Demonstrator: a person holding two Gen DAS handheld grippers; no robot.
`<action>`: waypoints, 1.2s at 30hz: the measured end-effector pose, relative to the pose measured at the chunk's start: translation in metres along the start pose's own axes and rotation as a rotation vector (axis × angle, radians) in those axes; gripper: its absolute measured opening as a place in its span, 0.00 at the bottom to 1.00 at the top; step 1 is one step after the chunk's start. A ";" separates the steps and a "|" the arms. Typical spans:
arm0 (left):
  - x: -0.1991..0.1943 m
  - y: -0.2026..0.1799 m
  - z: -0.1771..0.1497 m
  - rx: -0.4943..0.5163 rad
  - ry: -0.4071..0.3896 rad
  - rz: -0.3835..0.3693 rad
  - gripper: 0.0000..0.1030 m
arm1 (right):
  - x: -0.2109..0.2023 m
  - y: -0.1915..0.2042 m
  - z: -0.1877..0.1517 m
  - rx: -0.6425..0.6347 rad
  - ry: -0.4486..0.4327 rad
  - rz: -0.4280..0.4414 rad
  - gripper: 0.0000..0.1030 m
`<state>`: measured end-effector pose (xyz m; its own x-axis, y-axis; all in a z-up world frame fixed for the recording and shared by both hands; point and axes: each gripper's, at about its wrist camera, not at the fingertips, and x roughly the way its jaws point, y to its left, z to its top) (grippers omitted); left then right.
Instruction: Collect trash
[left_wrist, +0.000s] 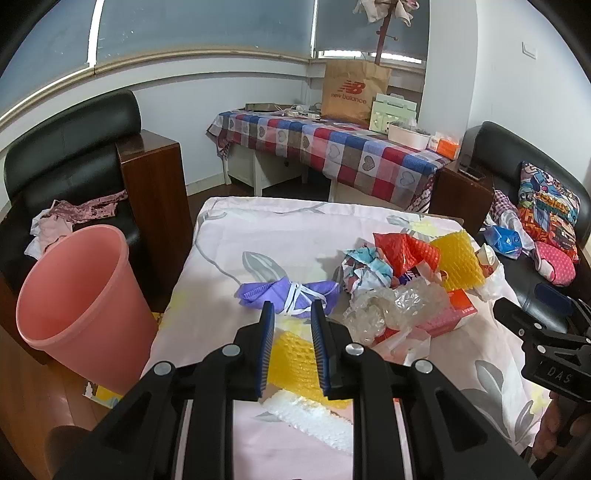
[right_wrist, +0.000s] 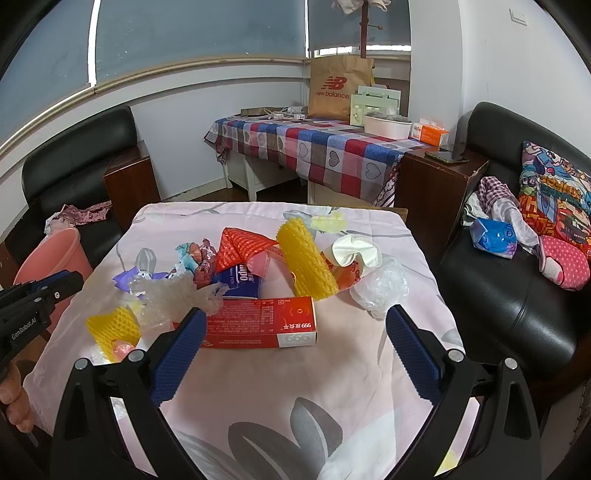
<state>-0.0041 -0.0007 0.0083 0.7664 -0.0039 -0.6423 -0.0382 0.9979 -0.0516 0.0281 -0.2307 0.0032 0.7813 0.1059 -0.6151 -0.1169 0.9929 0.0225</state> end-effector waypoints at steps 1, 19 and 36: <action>-0.001 0.000 0.000 -0.002 -0.001 0.000 0.19 | -0.001 0.001 0.000 -0.001 0.000 0.000 0.95; -0.002 0.002 0.000 -0.003 -0.003 -0.003 0.19 | 0.000 0.001 -0.001 0.001 -0.001 0.000 0.95; -0.002 0.002 0.000 -0.005 -0.003 -0.003 0.19 | 0.000 0.002 -0.002 0.002 0.000 0.002 0.95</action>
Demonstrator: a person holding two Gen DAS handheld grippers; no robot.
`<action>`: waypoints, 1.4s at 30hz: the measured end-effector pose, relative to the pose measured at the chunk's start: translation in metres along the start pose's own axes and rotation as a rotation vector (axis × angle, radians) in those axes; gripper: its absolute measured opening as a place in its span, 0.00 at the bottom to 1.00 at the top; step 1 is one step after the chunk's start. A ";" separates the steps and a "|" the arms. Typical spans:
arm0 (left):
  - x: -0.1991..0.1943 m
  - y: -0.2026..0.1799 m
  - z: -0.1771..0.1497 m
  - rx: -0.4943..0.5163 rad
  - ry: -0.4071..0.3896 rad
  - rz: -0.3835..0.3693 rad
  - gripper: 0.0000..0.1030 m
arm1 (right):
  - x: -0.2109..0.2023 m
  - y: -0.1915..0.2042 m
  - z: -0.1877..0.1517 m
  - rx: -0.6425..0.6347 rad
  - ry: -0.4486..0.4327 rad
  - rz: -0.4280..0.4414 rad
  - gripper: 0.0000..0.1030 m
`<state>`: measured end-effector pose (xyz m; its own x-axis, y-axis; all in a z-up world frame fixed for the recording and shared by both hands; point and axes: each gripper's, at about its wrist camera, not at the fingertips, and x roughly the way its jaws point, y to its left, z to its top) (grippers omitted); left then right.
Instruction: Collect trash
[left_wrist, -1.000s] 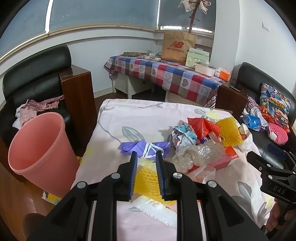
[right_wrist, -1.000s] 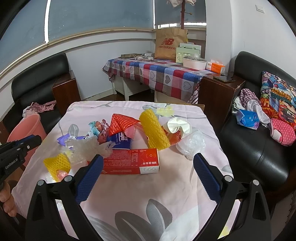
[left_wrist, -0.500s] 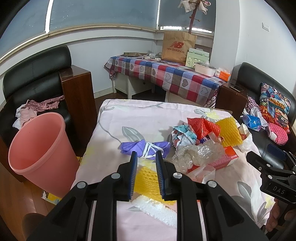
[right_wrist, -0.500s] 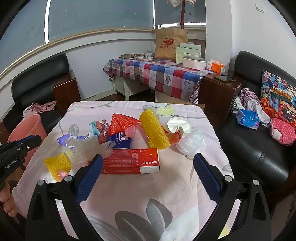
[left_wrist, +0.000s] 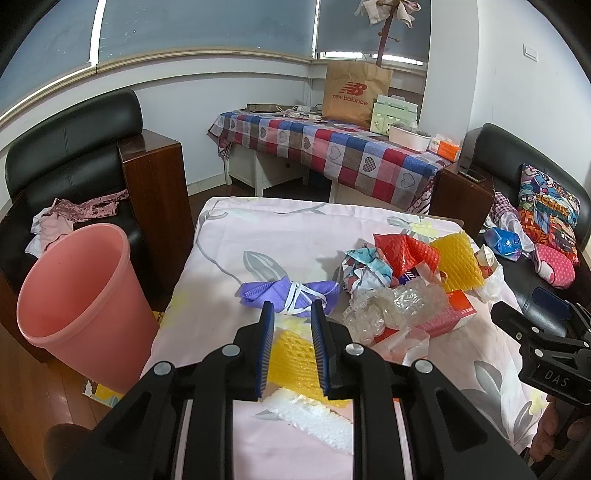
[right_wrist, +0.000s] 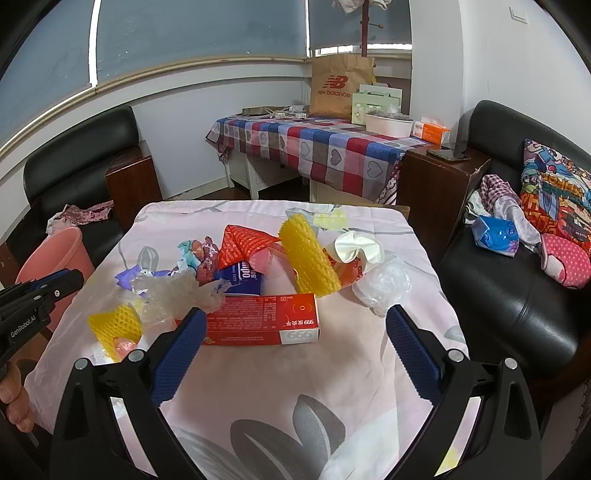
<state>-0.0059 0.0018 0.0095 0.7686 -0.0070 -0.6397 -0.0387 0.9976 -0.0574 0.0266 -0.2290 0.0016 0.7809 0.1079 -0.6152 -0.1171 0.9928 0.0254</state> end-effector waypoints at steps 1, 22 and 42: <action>0.000 0.000 0.000 0.001 0.000 0.000 0.19 | 0.000 -0.001 0.000 0.002 0.000 0.000 0.95; 0.000 -0.001 0.000 -0.001 -0.001 0.000 0.19 | -0.001 0.000 -0.001 0.004 -0.003 0.003 0.95; -0.004 0.012 -0.006 -0.058 0.005 -0.121 0.27 | -0.003 0.001 0.002 0.006 -0.011 0.027 0.95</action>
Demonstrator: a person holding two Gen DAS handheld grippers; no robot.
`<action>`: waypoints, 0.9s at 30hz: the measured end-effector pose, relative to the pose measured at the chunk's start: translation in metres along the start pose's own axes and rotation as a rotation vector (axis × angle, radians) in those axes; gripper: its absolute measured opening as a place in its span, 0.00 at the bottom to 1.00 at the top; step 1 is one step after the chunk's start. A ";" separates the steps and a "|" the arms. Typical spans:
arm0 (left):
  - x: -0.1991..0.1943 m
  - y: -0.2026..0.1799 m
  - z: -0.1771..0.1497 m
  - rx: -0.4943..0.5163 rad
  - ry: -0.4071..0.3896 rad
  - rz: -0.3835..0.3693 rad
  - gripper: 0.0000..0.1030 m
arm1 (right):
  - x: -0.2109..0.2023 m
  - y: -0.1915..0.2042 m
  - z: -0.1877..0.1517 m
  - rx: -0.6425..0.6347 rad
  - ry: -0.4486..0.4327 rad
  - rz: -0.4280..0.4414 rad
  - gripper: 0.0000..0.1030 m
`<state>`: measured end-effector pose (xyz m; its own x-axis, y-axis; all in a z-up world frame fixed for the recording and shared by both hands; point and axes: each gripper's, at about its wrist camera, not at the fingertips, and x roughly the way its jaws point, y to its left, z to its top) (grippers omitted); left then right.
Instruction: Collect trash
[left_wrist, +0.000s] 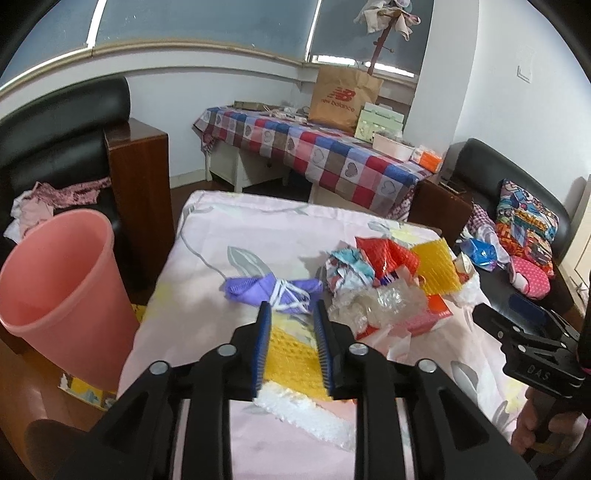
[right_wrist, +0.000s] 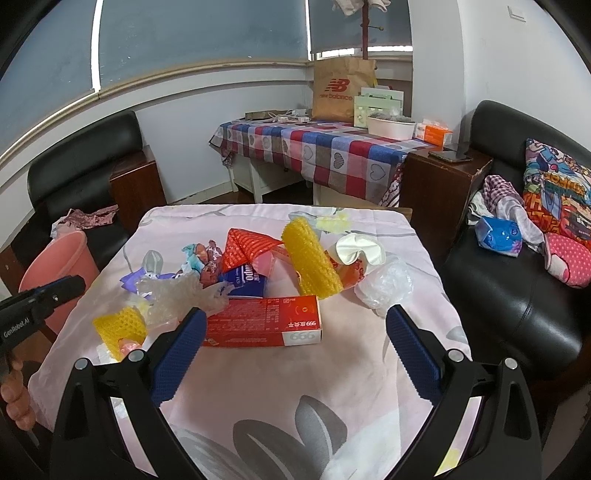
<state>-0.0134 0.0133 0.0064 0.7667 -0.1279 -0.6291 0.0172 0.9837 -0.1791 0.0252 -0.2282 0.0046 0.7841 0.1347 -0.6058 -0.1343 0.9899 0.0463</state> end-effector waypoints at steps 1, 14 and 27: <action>0.000 0.000 -0.002 0.000 0.006 -0.008 0.28 | 0.000 0.000 -0.001 -0.001 0.000 0.003 0.95; 0.000 0.007 -0.039 -0.020 0.014 -0.014 0.30 | 0.008 0.014 -0.017 -0.036 0.022 0.108 0.92; 0.016 0.019 -0.043 -0.109 0.104 0.044 0.36 | 0.028 0.047 -0.028 -0.061 0.113 0.284 0.79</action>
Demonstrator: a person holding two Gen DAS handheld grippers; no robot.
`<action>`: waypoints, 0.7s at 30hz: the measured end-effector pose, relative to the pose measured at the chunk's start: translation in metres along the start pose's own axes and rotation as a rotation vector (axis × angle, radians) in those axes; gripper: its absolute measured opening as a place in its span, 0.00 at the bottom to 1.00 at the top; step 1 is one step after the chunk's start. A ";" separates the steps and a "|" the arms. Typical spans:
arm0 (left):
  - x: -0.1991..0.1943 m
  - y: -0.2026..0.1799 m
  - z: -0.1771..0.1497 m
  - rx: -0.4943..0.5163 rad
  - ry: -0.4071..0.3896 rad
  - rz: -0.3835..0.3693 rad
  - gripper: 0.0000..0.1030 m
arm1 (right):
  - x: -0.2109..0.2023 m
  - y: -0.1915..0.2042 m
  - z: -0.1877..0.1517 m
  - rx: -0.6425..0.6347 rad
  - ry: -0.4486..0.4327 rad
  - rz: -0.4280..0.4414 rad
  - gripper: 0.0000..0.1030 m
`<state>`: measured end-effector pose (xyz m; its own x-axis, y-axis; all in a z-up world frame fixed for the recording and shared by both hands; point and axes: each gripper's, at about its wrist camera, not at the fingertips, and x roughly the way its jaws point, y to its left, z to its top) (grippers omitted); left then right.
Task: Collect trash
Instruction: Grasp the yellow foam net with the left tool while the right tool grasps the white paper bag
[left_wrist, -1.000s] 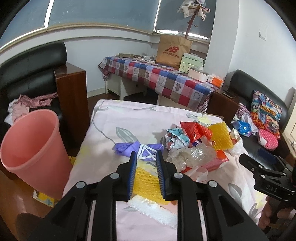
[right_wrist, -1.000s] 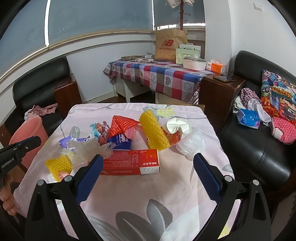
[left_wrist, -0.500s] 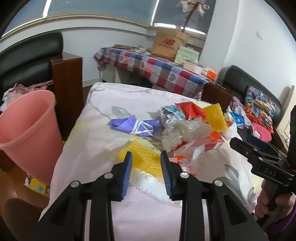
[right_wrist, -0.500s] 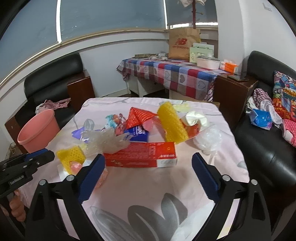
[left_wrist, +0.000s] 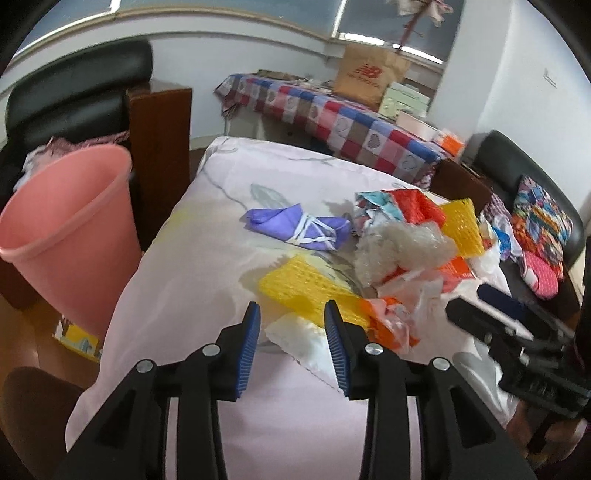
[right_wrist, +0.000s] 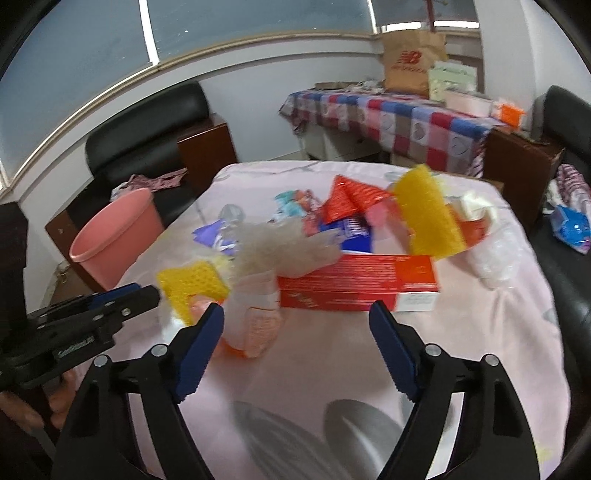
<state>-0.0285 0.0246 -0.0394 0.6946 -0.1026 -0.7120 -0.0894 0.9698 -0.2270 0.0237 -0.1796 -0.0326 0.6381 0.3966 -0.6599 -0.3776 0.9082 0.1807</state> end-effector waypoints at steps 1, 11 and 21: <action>0.002 0.001 0.002 -0.015 0.007 0.000 0.38 | 0.003 0.003 0.000 -0.002 0.006 0.010 0.79; 0.030 0.004 0.018 -0.143 0.095 -0.011 0.39 | 0.022 0.010 0.003 0.005 0.071 0.062 0.64; 0.044 0.002 0.019 -0.151 0.129 -0.004 0.28 | 0.029 0.017 0.002 0.003 0.090 0.126 0.38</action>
<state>0.0153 0.0259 -0.0583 0.5987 -0.1432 -0.7881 -0.2000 0.9260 -0.3201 0.0369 -0.1528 -0.0471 0.5228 0.4938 -0.6949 -0.4490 0.8524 0.2679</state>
